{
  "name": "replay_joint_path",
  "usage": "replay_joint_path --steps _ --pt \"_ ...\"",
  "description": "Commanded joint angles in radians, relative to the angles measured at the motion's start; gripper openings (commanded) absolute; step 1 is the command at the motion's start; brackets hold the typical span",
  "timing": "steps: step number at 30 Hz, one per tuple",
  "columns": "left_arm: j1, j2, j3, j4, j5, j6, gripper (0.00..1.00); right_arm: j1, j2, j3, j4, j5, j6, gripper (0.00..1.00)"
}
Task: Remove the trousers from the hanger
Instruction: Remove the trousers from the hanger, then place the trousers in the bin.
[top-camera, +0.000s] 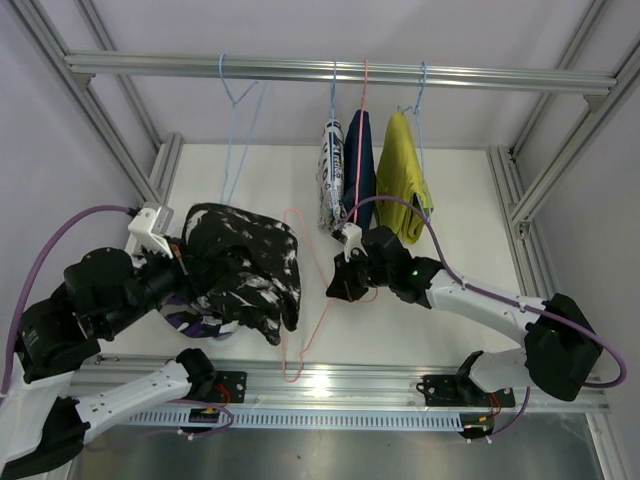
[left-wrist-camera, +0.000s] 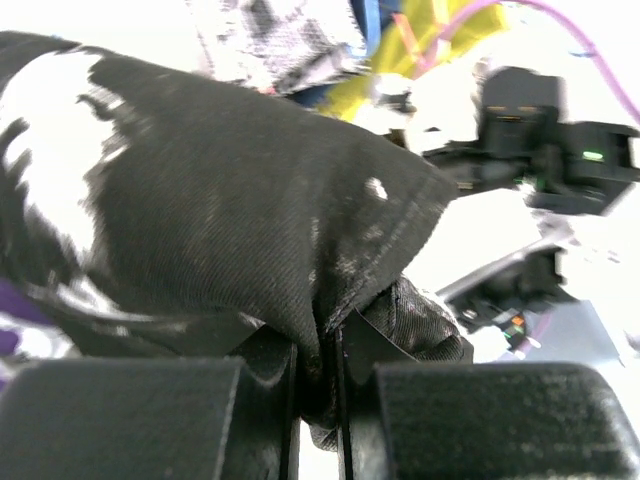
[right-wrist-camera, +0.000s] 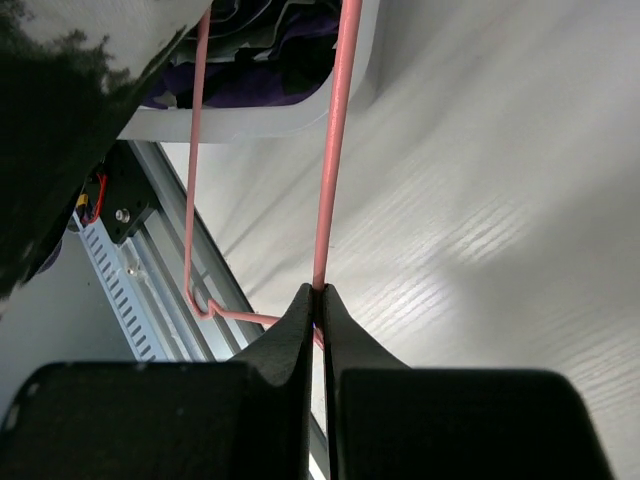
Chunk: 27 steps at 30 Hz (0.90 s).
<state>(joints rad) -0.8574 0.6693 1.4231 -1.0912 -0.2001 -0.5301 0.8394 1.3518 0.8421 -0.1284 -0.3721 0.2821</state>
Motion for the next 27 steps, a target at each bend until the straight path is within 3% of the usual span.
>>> replay_joint_path --steps 1,18,23,27 --pt "-0.005 -0.027 0.053 0.068 -0.171 0.027 0.01 -0.017 -0.052 0.009 -0.022 0.012 -0.023 0.00" --pt "-0.005 -0.059 -0.001 0.016 -0.441 -0.102 0.01 -0.048 -0.094 -0.011 -0.030 0.041 -0.020 0.00" --pt "-0.005 -0.155 -0.052 0.099 -0.459 -0.088 0.00 -0.082 -0.083 -0.009 -0.042 0.082 -0.005 0.00" --pt "-0.005 -0.142 -0.023 0.086 -0.447 -0.068 0.01 -0.109 -0.065 -0.012 -0.028 0.065 0.008 0.00"
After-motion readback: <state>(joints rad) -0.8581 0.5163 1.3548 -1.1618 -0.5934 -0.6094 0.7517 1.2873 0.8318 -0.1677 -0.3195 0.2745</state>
